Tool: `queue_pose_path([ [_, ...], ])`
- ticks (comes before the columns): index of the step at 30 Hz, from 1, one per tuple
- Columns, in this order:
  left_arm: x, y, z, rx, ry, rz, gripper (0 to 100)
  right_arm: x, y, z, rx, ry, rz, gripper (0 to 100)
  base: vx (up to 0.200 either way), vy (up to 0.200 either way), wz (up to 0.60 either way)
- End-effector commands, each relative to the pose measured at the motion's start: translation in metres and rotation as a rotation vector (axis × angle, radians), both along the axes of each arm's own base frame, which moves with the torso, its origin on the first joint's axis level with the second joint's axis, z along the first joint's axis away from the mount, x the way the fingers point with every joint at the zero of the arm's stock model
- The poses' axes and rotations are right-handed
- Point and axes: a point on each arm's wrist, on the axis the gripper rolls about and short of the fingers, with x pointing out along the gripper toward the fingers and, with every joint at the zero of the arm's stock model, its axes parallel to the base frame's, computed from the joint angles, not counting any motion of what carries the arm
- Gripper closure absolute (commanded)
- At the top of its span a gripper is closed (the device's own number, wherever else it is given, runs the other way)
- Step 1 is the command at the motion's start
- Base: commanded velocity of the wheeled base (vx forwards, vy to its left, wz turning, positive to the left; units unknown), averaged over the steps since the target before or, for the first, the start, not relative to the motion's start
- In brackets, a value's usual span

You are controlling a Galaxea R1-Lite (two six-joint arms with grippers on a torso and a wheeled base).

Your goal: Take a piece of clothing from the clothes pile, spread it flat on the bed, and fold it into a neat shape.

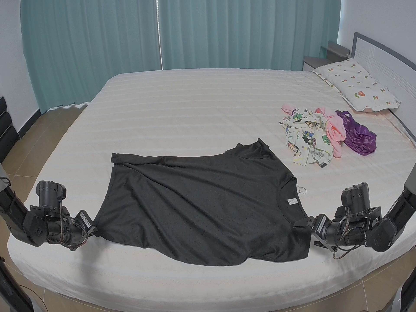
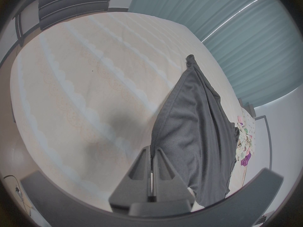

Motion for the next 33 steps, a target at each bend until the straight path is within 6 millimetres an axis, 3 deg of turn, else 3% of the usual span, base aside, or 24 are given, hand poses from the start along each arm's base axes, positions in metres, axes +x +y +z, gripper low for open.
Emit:
queue_pose_path([
  [1, 0.0, 0.004, 0.006, 0.01, -0.01, 0.001, 100, 0.006, 0.005, -0.019, -0.036, 0.058, 0.002, 100, 0.0, 0.0, 0.0],
  [4, -0.002, 0.005, 0.007, 0.014, 0.012, -0.01, 100, 0.01, 0.007, -0.024, -0.041, 0.062, -0.003, 100, 0.0, 0.0, 0.0],
  [10, -0.001, 0.005, 0.007, 0.007, 0.022, -0.013, 100, 0.026, 0.001, -0.01, -0.006, -0.044, -0.046, 100, 0.0, 0.0, 0.0],
  [17, 0.007, 0.015, 0.01, -0.013, -0.007, 0.013, 100, 0.065, -0.02, 0.013, 0.041, -0.23, -0.131, 100, 0.0, 0.0, 0.0],
  [33, 0.031, 0.029, 0.0, -0.154, -0.116, 0.137, 100, 0.14, -0.005, 0.017, 0.07, -0.383, -0.12, 100, 0.0, 0.0, 0.0],
])
